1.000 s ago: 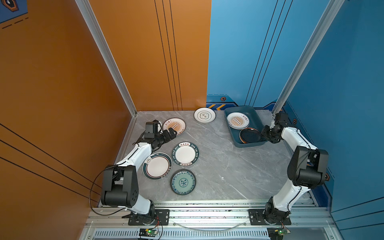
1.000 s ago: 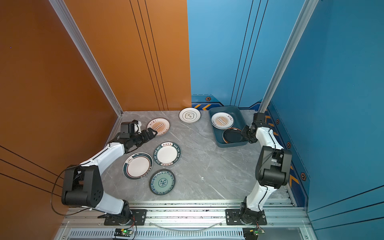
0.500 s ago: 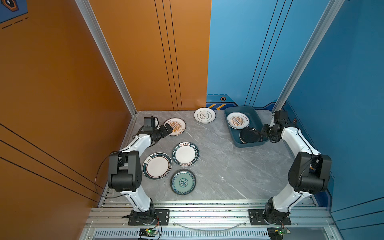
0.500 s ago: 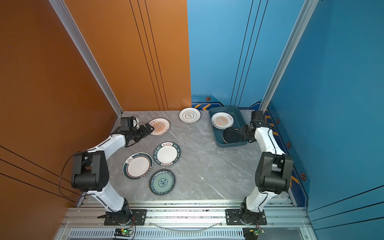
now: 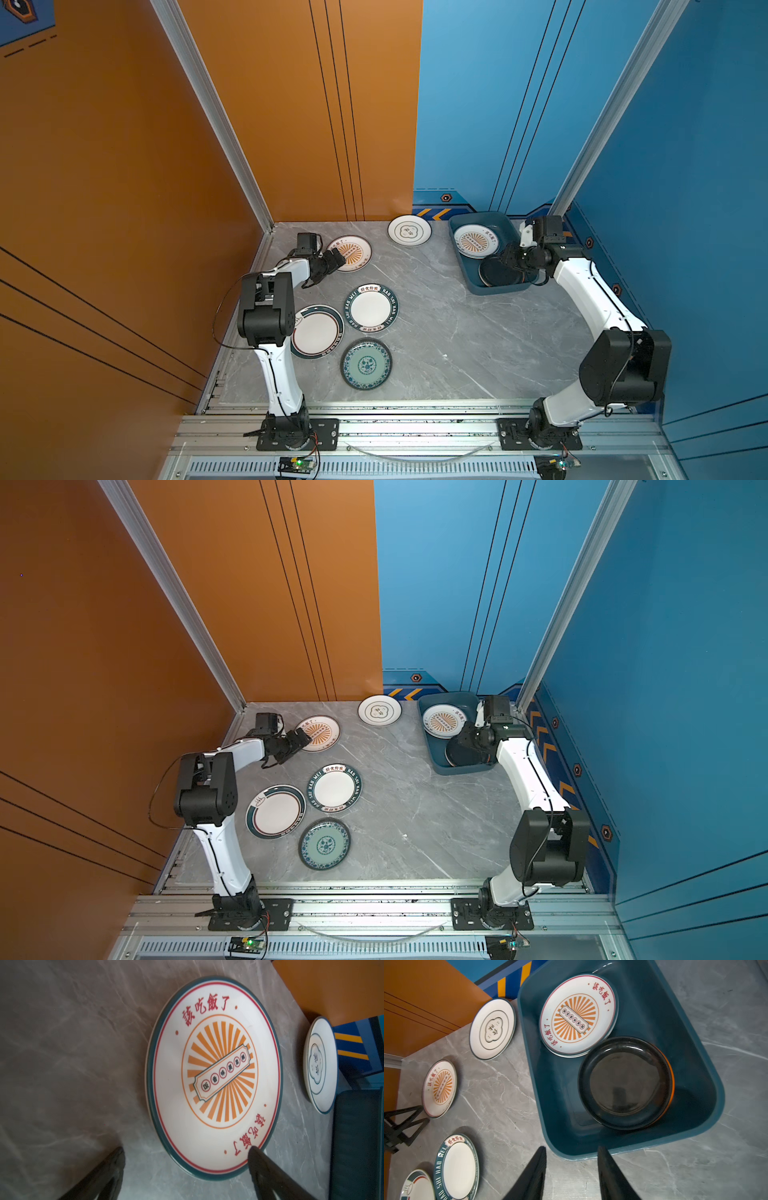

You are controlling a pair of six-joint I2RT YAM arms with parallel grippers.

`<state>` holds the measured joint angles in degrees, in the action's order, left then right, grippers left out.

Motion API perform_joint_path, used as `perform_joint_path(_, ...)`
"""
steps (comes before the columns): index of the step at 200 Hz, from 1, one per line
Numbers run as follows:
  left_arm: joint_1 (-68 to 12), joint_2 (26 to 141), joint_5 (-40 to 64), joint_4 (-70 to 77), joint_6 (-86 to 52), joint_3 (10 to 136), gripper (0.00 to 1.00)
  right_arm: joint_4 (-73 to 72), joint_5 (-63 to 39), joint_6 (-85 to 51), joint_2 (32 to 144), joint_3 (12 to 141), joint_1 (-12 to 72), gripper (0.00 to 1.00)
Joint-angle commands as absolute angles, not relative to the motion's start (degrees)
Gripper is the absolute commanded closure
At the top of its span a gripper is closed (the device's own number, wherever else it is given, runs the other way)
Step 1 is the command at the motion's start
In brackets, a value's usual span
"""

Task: Place the plates into the plastic bin on the countertop
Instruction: Pick up the plate from the top-left of the table.

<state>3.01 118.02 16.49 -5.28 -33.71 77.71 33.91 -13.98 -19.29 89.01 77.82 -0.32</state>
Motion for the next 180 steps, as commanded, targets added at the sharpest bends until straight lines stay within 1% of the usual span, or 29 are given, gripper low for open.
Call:
perform_joint_path(1,3.33,121.24,16.48,-2.89,-35.75,78.62,0.12,33.36,-16.0,-19.42,87.4,76.6,-0.36,0.57)
perform_joint_path(14,3.33,122.58,16.44,-2.51,-36.14,79.18,0.13,32.92,-16.3,-19.64,87.32,76.42,-0.35,0.57)
perform_joint_path(17,3.34,122.87,16.54,-2.35,-36.27,79.3,0.17,32.83,-16.38,-19.73,87.35,76.27,-0.35,0.57)
perform_joint_path(31,3.43,124.02,16.65,-1.68,-36.52,79.37,0.22,32.36,-16.96,-20.11,87.42,76.0,-0.35,0.57)
perform_joint_path(59,3.93,125.48,17.27,0.15,-37.35,78.88,0.39,31.82,-17.32,-20.39,87.53,75.32,-0.18,0.57)
perform_joint_path(67,4.03,125.66,17.67,0.64,-37.6,78.71,0.45,31.73,-17.33,-20.39,87.46,75.16,-0.1,0.57)
perform_joint_path(97,4.13,125.46,17.3,0.62,-37.62,78.55,0.61,31.51,-17.24,-20.48,87.54,74.88,-0.02,0.57)
perform_joint_path(117,4.13,125.66,17.92,0.7,-37.7,78.66,0.73,31.38,-17.32,-20.58,87.71,75.1,0.09,0.57)
perform_joint_path(132,4.17,125.77,18.01,0.79,-37.71,78.66,0.76,31.33,-17.34,-20.57,87.82,75.15,0.39,0.57)
perform_joint_path(139,4.26,125.77,18.1,0.79,-37.73,78.65,0.83,31.29,-17.27,-20.57,87.89,75.18,0.51,0.57)
perform_joint_path(147,4.24,125.65,18.08,0.71,-37.76,78.51,0.93,31.29,-17.23,-20.65,87.98,75.13,0.7,0.57)
perform_joint_path(152,4.33,125.66,18.07,0.78,-37.79,78.41,0.96,31.29,-17.31,-20.65,87.98,75.13,0.78,0.57)
perform_joint_path(180,4.47,125.51,18.28,1.4,-38.14,77.78,1.0,31.46,-17.56,-20.74,87.97,75.17,1.7,0.57)
